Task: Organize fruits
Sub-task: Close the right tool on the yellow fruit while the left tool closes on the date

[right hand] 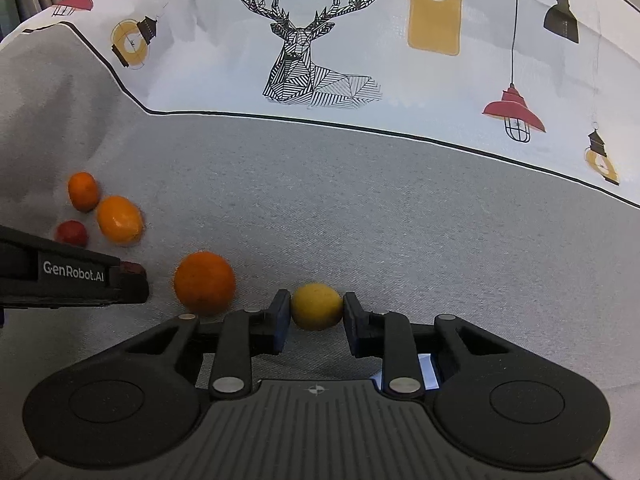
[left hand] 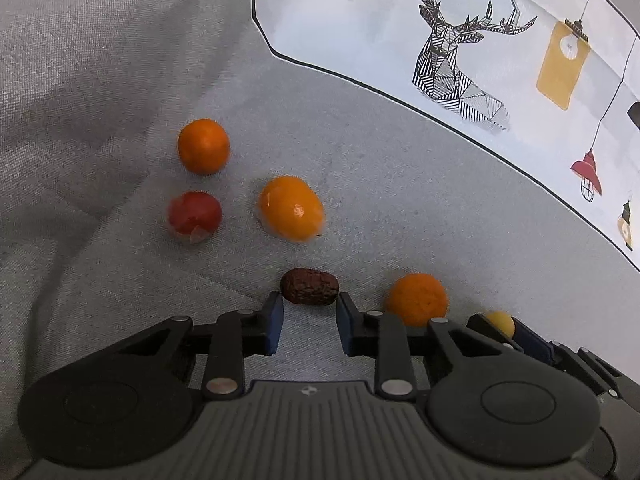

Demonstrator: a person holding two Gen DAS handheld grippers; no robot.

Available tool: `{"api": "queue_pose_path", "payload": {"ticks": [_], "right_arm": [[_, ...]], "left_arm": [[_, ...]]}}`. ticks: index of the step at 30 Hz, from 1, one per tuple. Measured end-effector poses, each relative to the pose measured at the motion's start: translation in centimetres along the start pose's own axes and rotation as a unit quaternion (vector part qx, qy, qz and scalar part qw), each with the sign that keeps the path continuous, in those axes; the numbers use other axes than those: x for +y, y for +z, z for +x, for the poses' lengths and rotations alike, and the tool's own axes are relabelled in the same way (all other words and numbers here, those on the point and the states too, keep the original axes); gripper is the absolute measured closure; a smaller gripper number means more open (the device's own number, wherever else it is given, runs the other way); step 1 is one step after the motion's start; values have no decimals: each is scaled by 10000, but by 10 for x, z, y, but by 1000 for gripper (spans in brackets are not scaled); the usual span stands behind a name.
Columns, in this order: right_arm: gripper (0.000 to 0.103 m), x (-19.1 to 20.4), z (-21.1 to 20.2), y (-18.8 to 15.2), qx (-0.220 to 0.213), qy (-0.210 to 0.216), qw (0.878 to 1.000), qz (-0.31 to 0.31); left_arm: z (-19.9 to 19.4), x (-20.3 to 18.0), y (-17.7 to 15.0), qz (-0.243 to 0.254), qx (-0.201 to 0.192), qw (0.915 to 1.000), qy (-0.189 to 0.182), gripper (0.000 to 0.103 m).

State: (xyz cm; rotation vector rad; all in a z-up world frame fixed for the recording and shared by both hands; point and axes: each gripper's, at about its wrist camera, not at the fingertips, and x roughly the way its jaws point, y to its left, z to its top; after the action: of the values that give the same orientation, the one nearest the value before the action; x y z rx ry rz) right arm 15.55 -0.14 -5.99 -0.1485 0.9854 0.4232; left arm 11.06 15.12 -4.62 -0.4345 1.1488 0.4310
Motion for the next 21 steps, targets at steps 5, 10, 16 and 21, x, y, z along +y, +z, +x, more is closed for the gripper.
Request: {"api": "queue_pose_path", "payload": {"ticks": [5, 10, 16, 21], "right_arm": [[73, 1, 0, 1, 2, 13, 10000, -15], [73, 0, -1, 1, 3, 17, 10000, -22], [73, -1, -4, 3, -65, 41, 10000, -3], [73, -2, -31, 7, -572, 158, 9982, -22]], "left_arm": [[4, -1, 2, 94, 45, 9999, 56, 71], [5, -2, 2, 134, 26, 9999, 69, 71], [2, 0, 1, 130, -62, 9999, 35, 72], [-10, 9, -6, 51, -266, 9996, -80, 72]]}}
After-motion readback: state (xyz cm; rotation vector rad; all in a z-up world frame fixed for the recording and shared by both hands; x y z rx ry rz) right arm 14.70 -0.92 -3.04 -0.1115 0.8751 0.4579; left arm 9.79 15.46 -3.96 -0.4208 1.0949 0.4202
